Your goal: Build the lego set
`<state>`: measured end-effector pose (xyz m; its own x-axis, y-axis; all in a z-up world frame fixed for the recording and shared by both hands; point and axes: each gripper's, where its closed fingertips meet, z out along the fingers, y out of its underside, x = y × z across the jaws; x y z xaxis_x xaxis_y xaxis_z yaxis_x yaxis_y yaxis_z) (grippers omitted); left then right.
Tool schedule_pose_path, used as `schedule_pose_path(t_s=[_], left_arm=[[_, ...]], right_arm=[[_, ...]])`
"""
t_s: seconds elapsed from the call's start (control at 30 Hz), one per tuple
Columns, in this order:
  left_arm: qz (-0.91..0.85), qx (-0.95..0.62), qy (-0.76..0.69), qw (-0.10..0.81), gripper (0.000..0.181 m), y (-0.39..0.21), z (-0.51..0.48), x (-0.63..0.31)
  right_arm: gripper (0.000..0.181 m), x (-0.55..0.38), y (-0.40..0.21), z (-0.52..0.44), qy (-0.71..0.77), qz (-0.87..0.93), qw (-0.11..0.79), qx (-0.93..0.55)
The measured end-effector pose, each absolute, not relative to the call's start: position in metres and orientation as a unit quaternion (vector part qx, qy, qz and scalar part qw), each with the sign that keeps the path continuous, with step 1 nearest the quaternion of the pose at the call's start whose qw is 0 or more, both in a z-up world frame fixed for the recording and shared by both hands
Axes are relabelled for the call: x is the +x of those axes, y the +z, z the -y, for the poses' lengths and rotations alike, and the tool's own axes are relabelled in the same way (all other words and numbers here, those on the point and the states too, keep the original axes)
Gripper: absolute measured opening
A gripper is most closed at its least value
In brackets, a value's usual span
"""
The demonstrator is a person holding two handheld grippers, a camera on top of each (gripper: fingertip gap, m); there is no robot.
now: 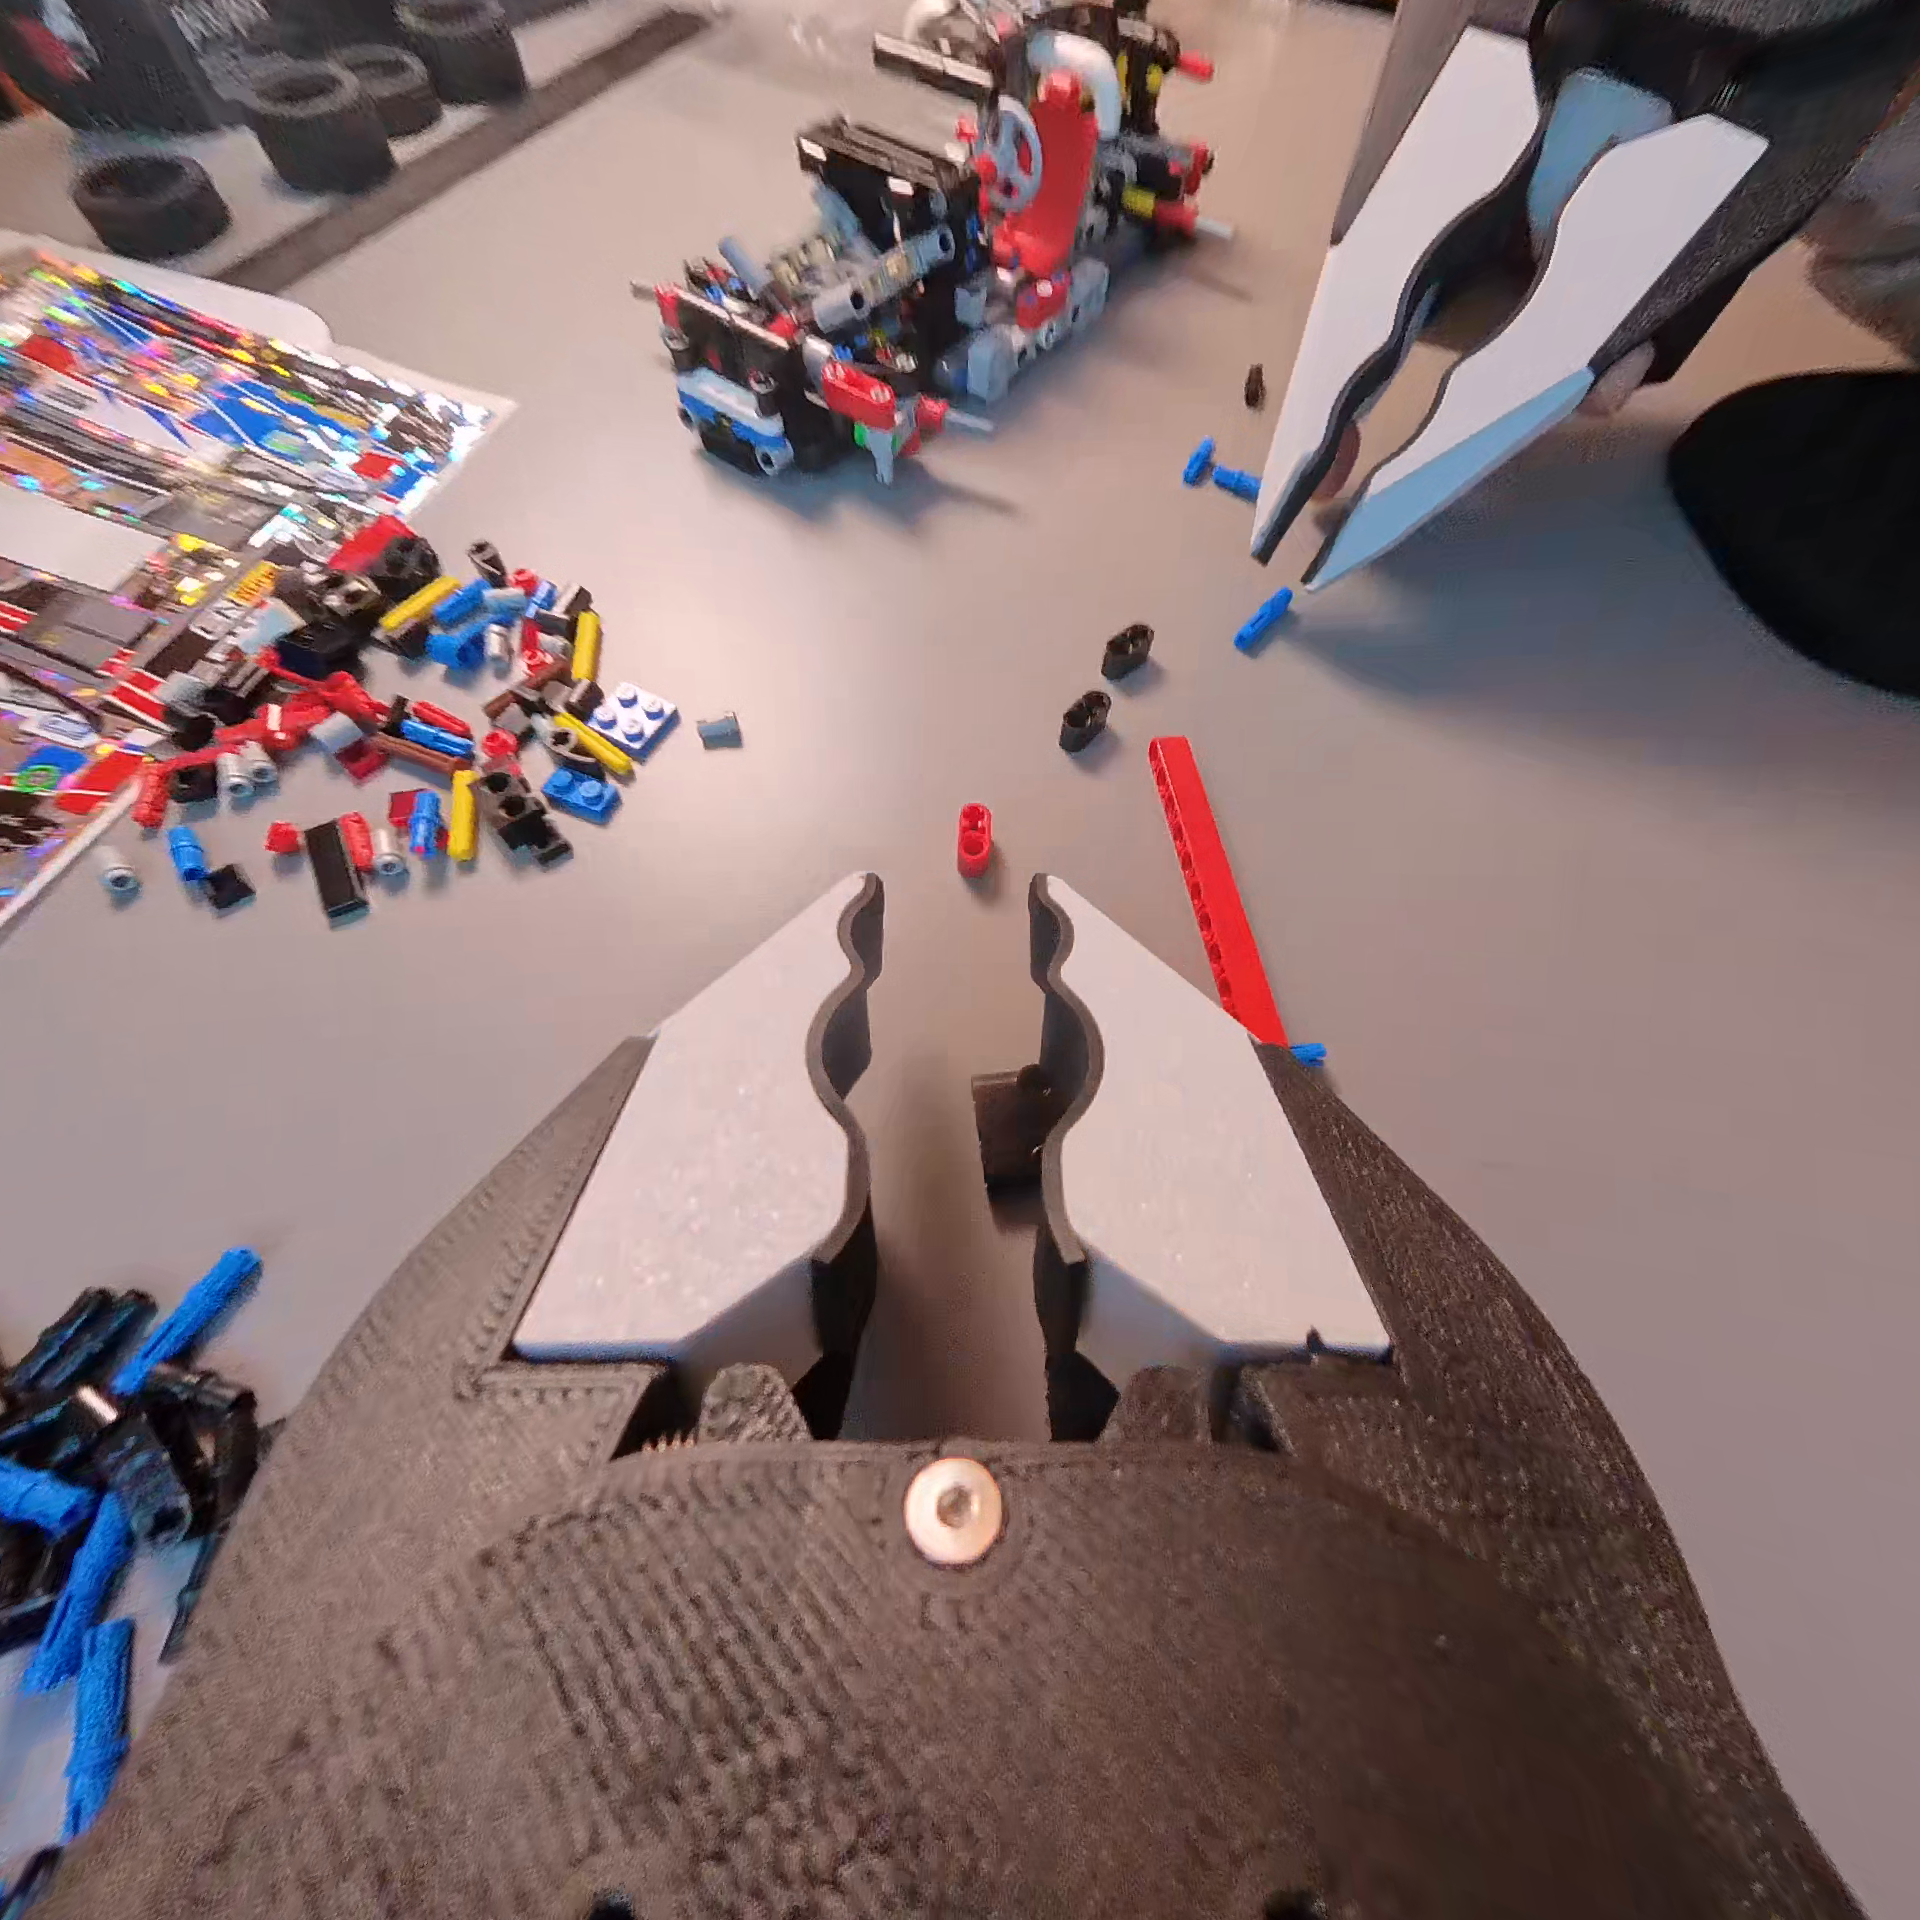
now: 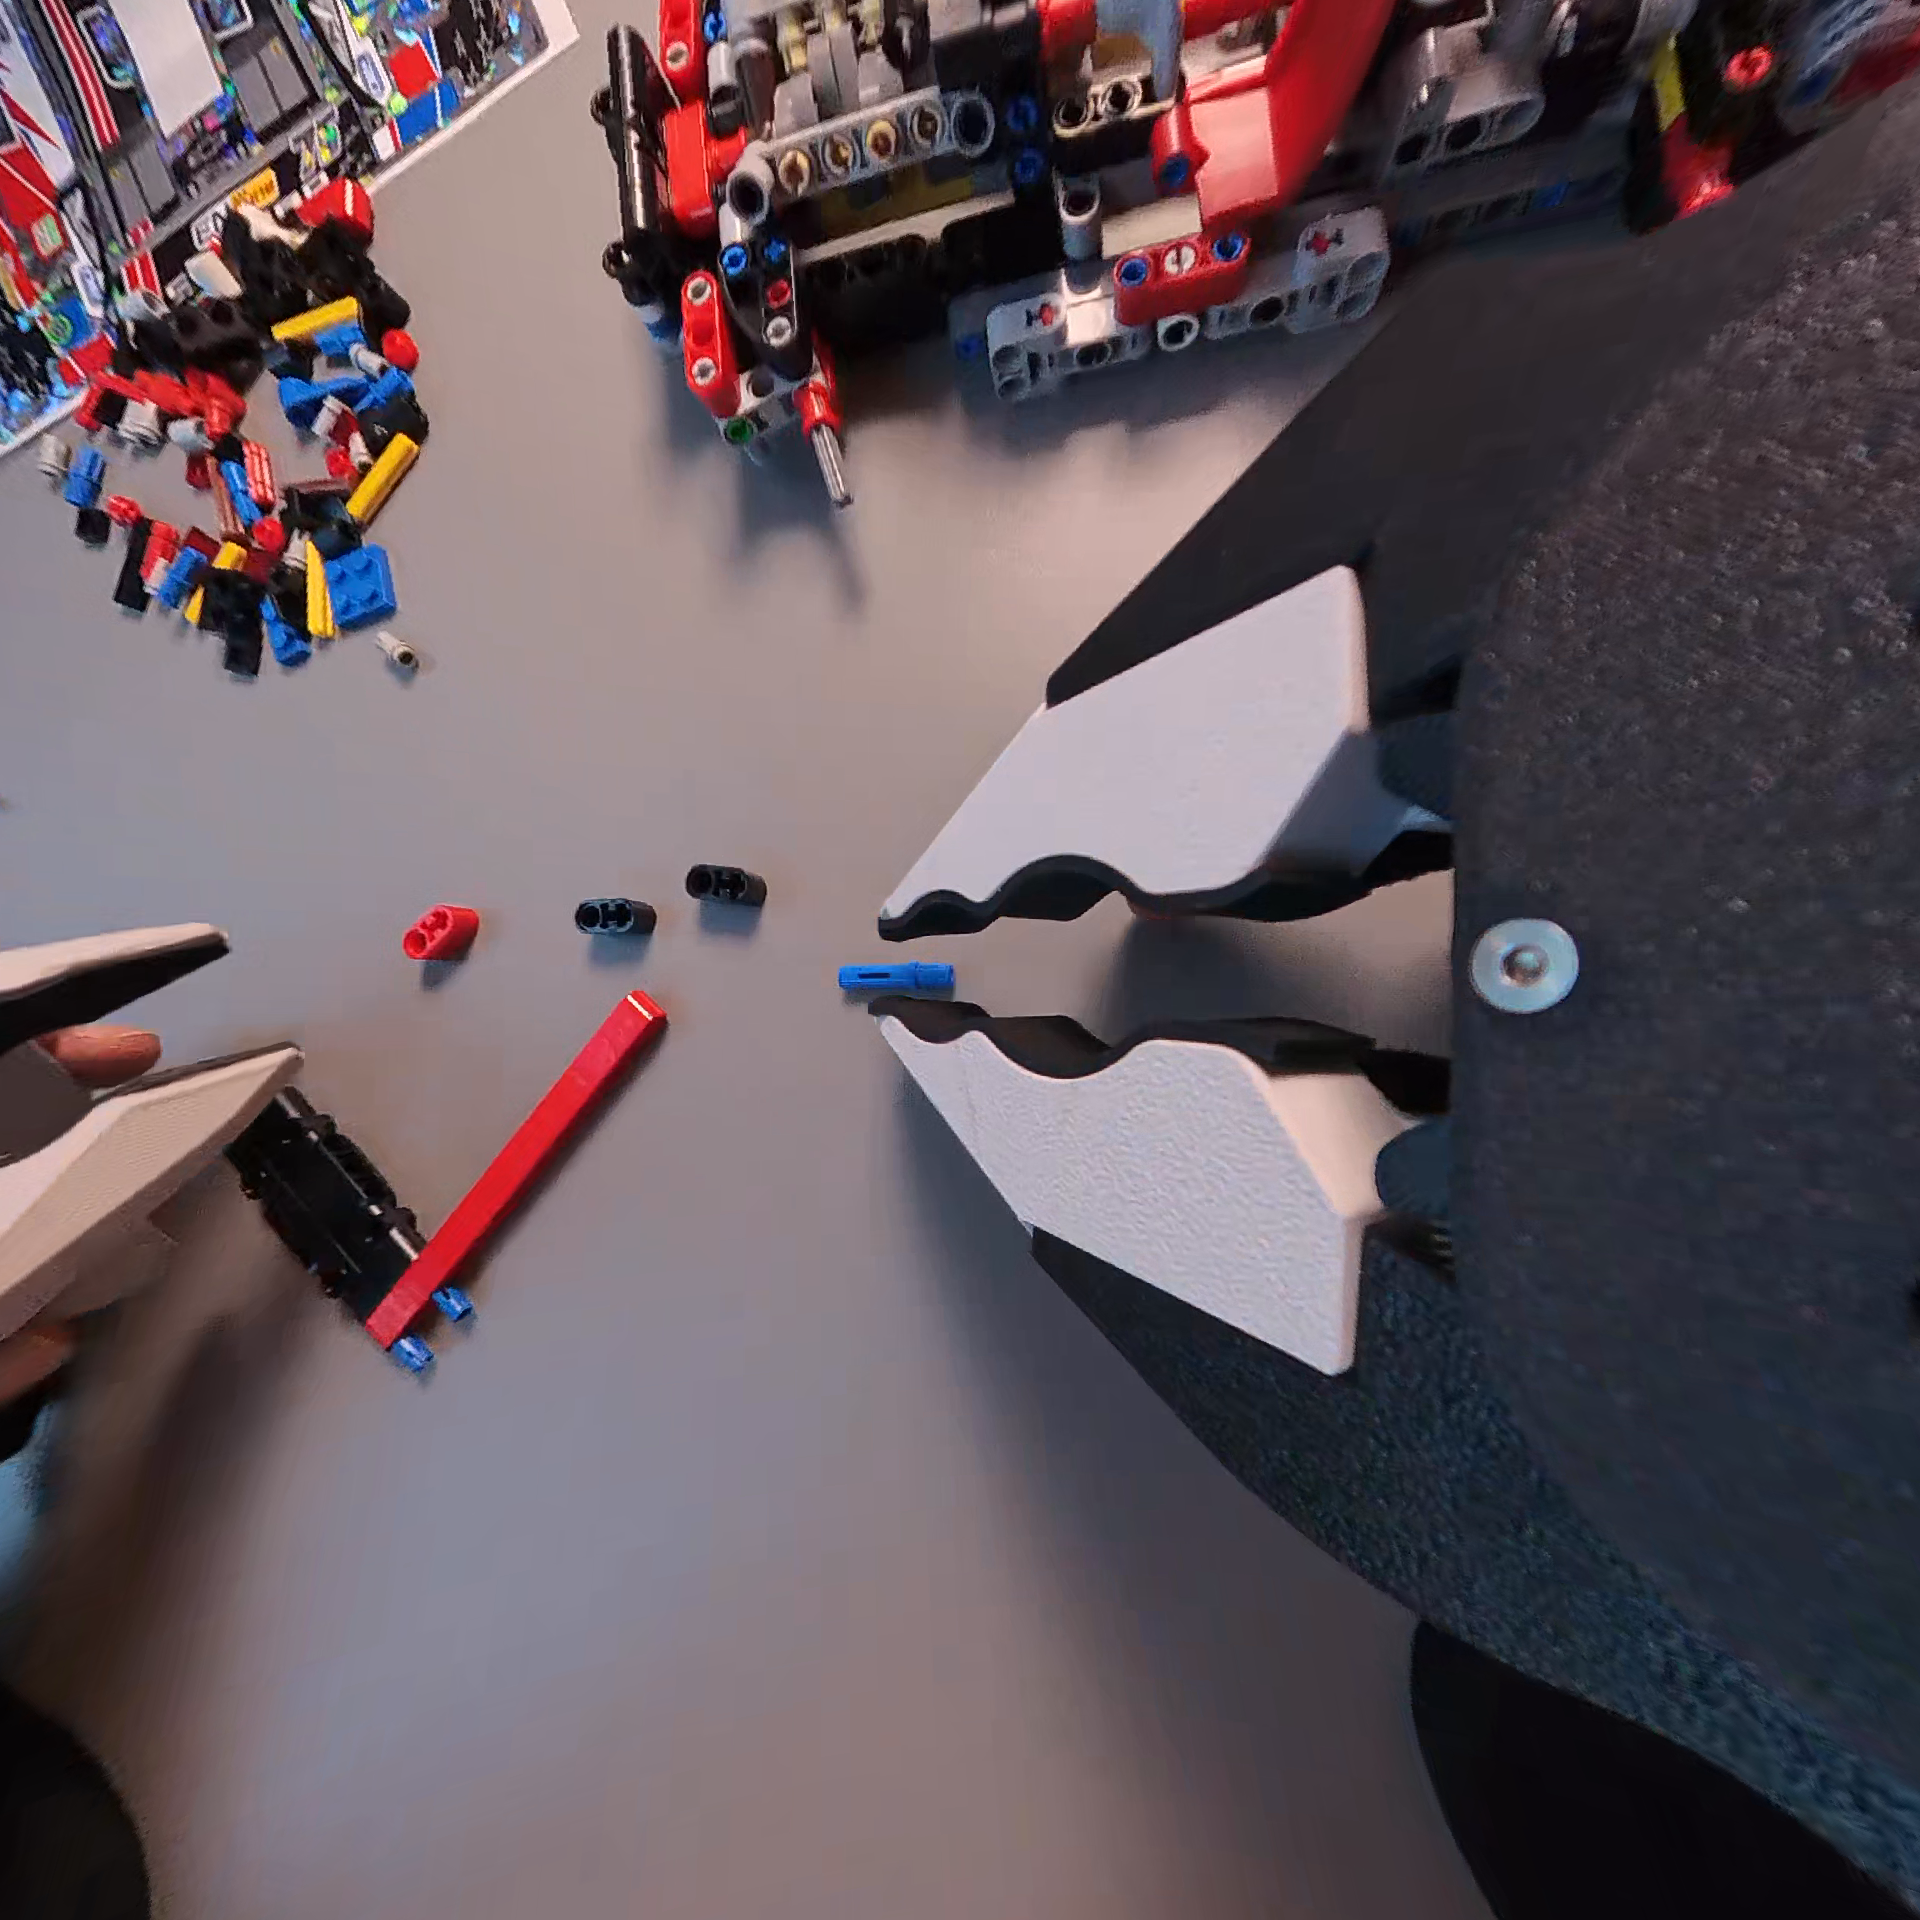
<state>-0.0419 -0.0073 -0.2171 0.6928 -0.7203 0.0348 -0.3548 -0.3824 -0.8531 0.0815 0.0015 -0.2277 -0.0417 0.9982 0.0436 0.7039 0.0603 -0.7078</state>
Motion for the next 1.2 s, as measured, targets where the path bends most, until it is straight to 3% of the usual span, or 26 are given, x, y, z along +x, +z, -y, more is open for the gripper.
schedule_pose_path(t_s=[0.33, 0.47, 0.73, 1.2], left_arm=[[-0.432, -0.81, -0.154, 0.367, 0.021, -0.24, -0.004, -0.027], [-0.447, -0.801, -0.147, 0.37, 0.005, -0.24, -0.006, -0.023], [-0.443, -0.788, -0.17, 0.392, 0.005, -0.225, 0.007, -0.026], [-0.404, -0.778, -0.262, 0.403, 0.005, -0.204, 0.058, -0.013]], right_arm=[[0.008, 0.094, -0.24, 0.002, 0.212, 0.707, 0.233, -0.634], [0.005, 0.117, -0.226, -0.015, 0.238, 0.671, 0.252, -0.655], [0.018, 0.175, -0.235, -0.06, 0.169, 0.627, 0.265, -0.713], [0.012, 0.13, -0.238, -0.059, 0.15, 0.681, 0.272, -0.664]])
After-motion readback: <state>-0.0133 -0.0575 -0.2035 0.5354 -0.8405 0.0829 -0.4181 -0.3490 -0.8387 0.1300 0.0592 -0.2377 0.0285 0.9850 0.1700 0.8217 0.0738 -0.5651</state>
